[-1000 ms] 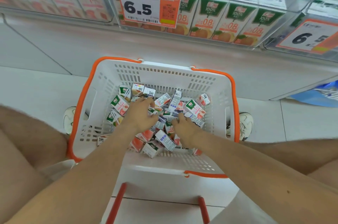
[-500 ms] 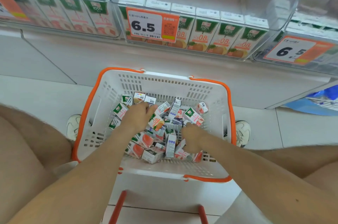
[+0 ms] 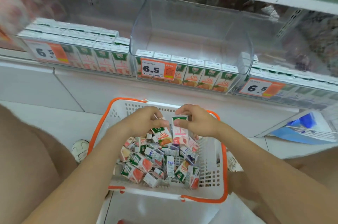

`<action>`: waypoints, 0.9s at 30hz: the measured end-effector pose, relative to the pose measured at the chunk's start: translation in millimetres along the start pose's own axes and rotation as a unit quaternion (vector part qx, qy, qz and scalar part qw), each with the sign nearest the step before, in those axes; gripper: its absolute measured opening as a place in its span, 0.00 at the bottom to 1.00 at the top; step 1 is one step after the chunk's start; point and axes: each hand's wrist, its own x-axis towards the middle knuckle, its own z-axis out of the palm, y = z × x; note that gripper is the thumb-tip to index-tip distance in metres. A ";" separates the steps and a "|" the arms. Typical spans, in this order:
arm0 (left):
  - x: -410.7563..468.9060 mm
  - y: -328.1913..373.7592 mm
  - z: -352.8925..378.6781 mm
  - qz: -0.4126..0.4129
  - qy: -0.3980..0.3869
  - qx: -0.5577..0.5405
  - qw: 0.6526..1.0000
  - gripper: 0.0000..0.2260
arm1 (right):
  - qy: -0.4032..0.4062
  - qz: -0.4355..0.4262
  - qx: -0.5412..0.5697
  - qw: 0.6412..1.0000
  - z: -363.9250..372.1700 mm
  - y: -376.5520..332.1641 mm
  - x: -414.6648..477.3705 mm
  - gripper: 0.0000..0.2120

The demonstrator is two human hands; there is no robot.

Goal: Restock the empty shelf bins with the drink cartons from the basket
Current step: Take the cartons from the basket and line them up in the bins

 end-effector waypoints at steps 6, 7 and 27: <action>-32.4 39.5 -45.7 0.097 0.077 0.082 0.989 0.13 | 0.075 -0.060 0.061 0.994 -6.9 -53.0 -8.5 0.16; -36.7 45.8 -56.9 0.110 0.083 0.099 0.985 0.14 | 0.091 -0.071 0.062 0.991 -8.7 -61.8 -7.5 0.18; -49.6 47.5 -219.8 0.056 0.395 0.142 0.906 0.15 | 0.329 -0.259 -0.327 0.847 -60.3 -265.9 128.6 0.20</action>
